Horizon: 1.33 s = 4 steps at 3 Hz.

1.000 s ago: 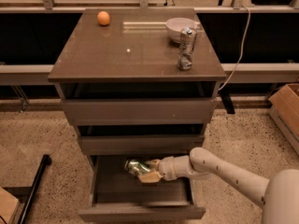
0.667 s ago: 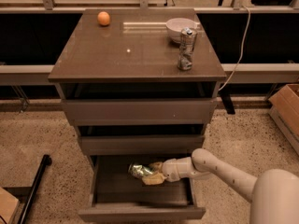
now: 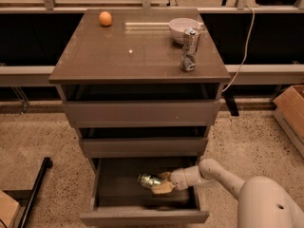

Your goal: Place green can into bottom drawer

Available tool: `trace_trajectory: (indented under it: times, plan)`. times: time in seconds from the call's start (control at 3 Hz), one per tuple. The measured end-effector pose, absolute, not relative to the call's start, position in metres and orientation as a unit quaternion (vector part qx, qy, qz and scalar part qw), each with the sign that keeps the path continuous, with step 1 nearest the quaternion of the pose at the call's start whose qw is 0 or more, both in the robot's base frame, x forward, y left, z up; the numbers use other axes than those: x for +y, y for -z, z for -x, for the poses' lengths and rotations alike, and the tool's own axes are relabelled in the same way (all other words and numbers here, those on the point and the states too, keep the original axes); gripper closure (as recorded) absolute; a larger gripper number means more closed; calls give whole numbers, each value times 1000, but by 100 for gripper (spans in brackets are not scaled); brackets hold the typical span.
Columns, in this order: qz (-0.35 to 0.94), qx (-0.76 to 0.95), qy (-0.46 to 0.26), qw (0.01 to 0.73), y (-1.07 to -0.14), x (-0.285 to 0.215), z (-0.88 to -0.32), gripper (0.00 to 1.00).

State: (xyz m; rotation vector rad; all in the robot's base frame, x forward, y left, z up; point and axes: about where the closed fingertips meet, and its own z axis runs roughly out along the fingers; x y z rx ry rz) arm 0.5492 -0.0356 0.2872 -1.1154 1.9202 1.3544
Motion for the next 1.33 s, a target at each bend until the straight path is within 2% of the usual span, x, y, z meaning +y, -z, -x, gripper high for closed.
trace_trajectory:
  times: [0.33, 0.67, 1.33]
  plan:
    - [397, 724, -507, 249, -258, -43, -548, 100]
    - [368, 742, -510, 231, -234, -44, -546, 81]
    - [332, 760, -520, 205, -207, -32, -542, 34]
